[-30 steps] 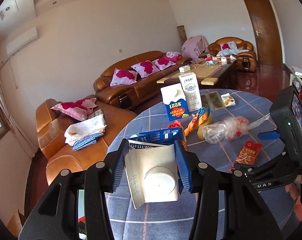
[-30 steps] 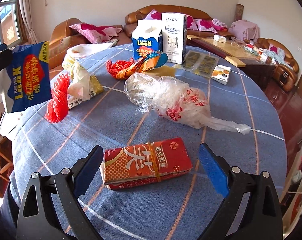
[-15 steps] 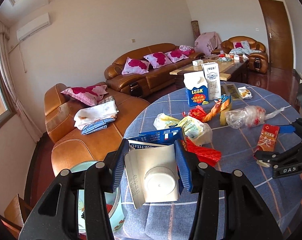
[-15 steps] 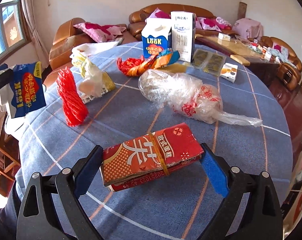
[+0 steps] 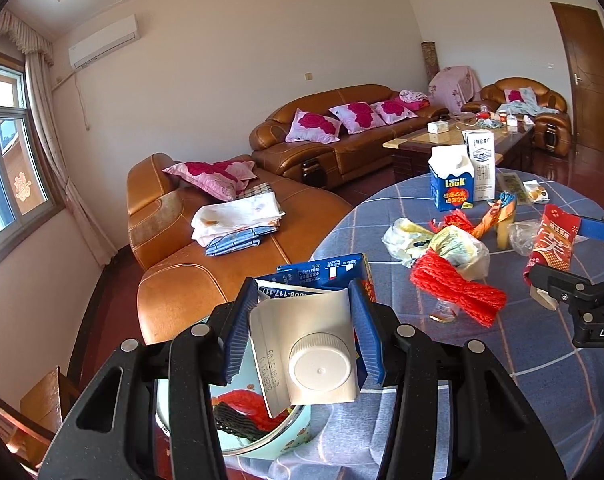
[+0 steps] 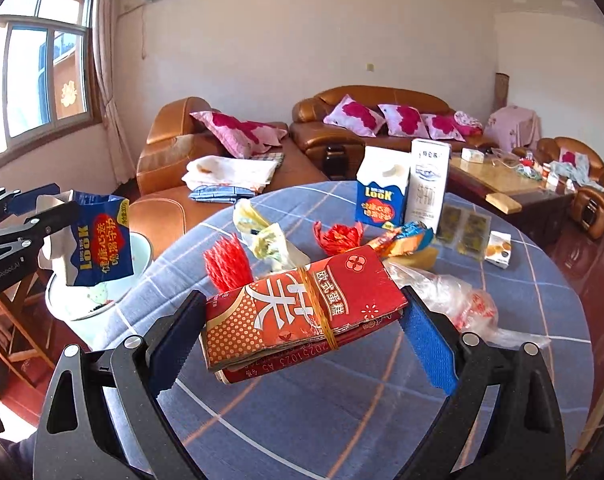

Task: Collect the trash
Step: 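Carry the white packaging and red snack box over the light-blue bin with both grippers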

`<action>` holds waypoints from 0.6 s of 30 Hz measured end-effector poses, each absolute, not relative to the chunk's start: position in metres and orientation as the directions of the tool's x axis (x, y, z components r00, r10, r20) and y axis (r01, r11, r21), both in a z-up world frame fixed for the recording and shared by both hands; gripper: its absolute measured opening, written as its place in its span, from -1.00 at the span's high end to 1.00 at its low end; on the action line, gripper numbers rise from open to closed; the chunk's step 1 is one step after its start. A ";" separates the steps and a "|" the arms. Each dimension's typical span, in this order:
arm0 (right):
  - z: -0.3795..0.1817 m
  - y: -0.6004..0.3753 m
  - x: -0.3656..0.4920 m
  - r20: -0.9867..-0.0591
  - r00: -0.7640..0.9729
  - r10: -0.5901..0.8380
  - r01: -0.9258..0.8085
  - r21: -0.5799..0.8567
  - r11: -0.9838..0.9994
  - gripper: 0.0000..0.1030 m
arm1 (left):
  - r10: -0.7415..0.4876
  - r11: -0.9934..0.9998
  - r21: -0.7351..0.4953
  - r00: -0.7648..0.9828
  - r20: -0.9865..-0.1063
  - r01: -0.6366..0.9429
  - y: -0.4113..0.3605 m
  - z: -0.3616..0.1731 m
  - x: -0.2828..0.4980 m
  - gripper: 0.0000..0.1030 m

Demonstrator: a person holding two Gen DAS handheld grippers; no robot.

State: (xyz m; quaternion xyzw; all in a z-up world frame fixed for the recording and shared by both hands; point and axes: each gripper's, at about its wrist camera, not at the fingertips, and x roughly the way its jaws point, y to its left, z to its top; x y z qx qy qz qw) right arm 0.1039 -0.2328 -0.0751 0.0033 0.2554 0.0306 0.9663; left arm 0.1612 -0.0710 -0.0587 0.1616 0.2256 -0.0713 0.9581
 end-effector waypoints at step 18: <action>-0.070 -0.173 0.134 -0.451 0.881 0.141 -0.160 -0.004 0.987 -0.81 | 0.046 0.952 0.289 0.887 -0.460 0.101 -0.020 -0.060 0.172 0.09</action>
